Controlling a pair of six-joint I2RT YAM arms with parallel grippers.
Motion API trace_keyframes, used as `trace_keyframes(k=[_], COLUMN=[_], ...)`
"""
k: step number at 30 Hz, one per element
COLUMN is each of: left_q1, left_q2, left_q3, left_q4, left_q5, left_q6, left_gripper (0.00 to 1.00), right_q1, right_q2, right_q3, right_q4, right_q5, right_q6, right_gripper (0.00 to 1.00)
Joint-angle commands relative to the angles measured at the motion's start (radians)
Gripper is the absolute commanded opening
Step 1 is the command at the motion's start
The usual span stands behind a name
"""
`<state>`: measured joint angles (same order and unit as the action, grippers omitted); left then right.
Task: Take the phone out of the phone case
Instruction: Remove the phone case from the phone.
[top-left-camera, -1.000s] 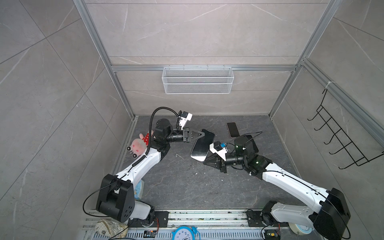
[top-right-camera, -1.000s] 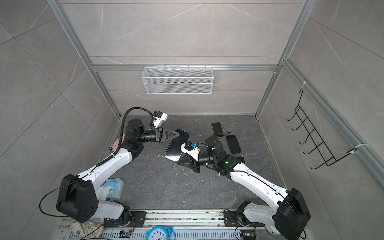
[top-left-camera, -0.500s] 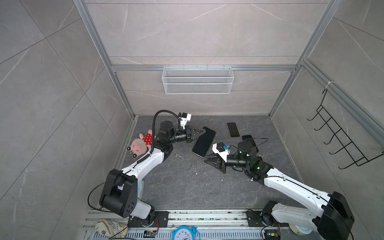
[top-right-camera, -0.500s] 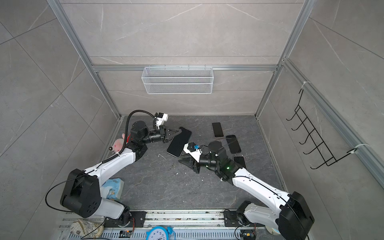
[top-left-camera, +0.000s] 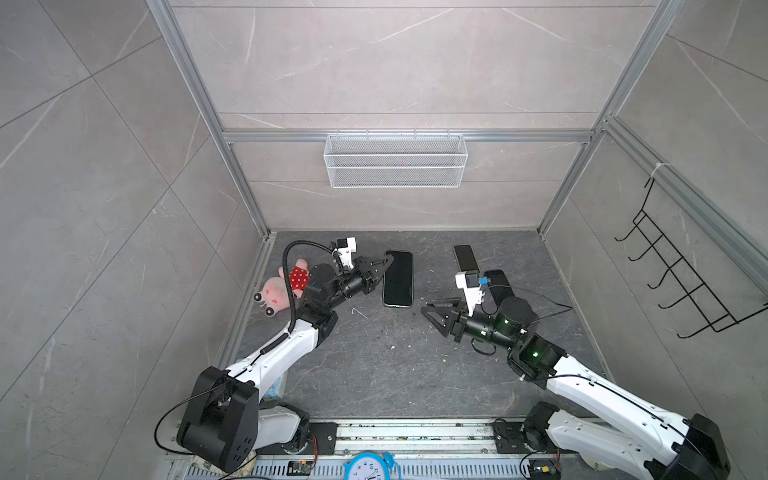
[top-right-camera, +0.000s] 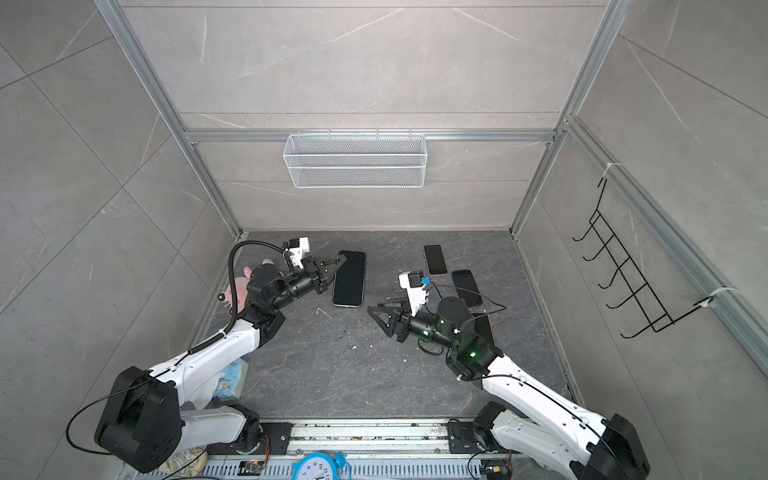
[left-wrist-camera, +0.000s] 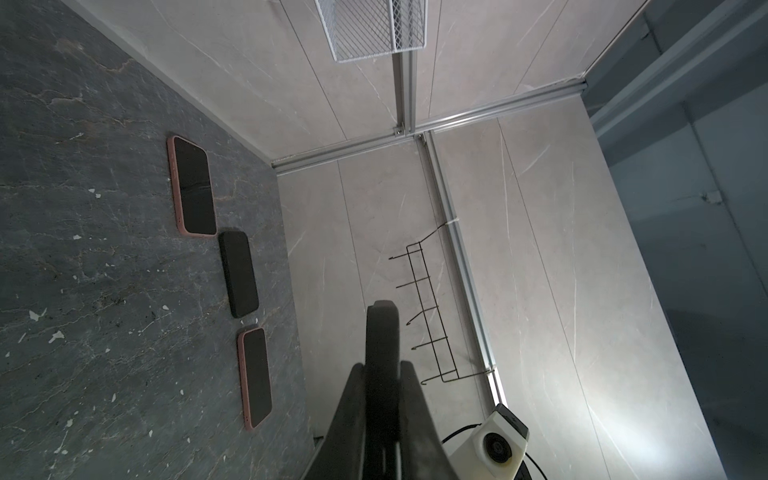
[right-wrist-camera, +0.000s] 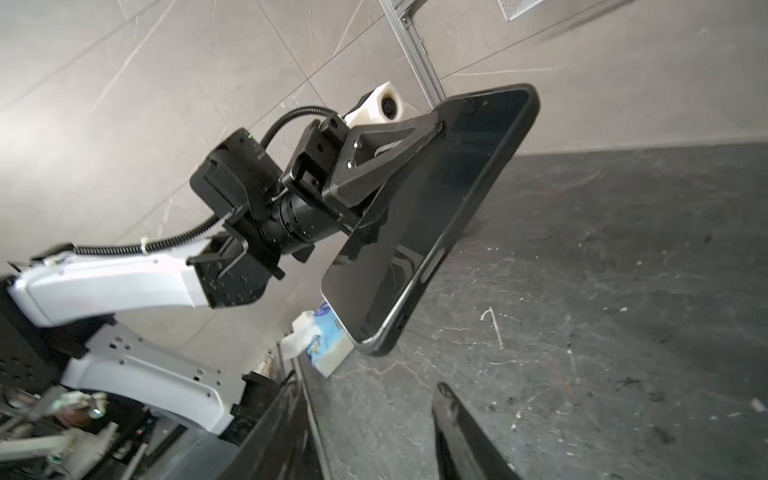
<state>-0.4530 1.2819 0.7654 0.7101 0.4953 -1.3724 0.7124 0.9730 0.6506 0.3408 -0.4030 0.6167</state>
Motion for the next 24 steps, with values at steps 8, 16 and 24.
trace_keyframes(k=[8, 16, 24], left_q1=[-0.030, -0.034, -0.034], left_q2=[-0.079, -0.090, -0.090], left_q3=[-0.009, -0.010, -0.013], left_q4=[0.130, 0.132, 0.136], left_q5=[-0.096, -0.110, -0.119], left_q6=[-0.067, -0.065, -0.068], left_gripper=[0.00, 0.00, 0.00], right_q1=[0.002, 0.002, 0.002], right_q2=[0.112, 0.117, 0.123], right_q3=[0.042, 0.014, -0.010], right_q4=[0.115, 0.147, 0.173], right_q5=[-0.029, -0.031, -0.036], right_q6=[0.228, 0.240, 0.250], right_gripper=[0.48, 0.43, 0.41])
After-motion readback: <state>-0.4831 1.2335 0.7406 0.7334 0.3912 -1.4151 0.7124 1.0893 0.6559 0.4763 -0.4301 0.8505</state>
